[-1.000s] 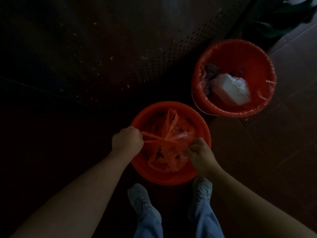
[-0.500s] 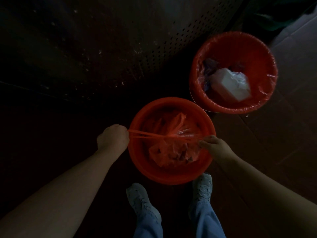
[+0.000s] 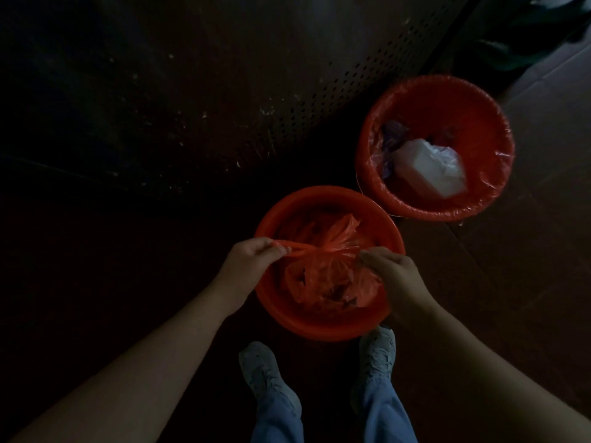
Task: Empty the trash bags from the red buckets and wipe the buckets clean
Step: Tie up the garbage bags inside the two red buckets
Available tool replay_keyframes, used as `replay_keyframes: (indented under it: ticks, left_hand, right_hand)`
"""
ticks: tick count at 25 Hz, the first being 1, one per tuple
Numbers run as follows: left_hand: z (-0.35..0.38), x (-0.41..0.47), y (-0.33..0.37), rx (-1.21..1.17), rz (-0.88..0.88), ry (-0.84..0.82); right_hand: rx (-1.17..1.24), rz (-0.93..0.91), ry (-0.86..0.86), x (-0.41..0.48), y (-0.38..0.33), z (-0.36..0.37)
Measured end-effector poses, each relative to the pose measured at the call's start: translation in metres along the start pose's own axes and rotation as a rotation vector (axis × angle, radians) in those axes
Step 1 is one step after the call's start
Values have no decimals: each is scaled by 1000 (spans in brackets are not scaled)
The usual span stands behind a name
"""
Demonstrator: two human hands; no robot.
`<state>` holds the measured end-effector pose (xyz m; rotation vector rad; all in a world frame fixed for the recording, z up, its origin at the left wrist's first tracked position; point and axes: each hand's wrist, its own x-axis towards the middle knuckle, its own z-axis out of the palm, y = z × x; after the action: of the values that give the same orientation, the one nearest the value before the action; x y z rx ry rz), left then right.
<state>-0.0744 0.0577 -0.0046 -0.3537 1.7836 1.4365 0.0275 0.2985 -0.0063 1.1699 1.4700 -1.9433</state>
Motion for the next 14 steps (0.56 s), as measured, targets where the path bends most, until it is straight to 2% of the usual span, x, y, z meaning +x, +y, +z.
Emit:
replay_keyframes:
  ticks: [3,6,10,14]
  left_hand:
    - [14,-8,10,-156,8,-87]
    - [27,-9,11,-113,-39,-85]
    - [33,-2,-1,-15,-156,-77]
    - [39,3,-11,-25,-282,-123]
  right_hand:
    - [-10,0,-64,-4,-7,20]
    - [-98,-28,-110,-7,-16,34]
    - [-513,-180,-118,-5,-23,43]
    - [-754,-257,-208,4,-28,49]
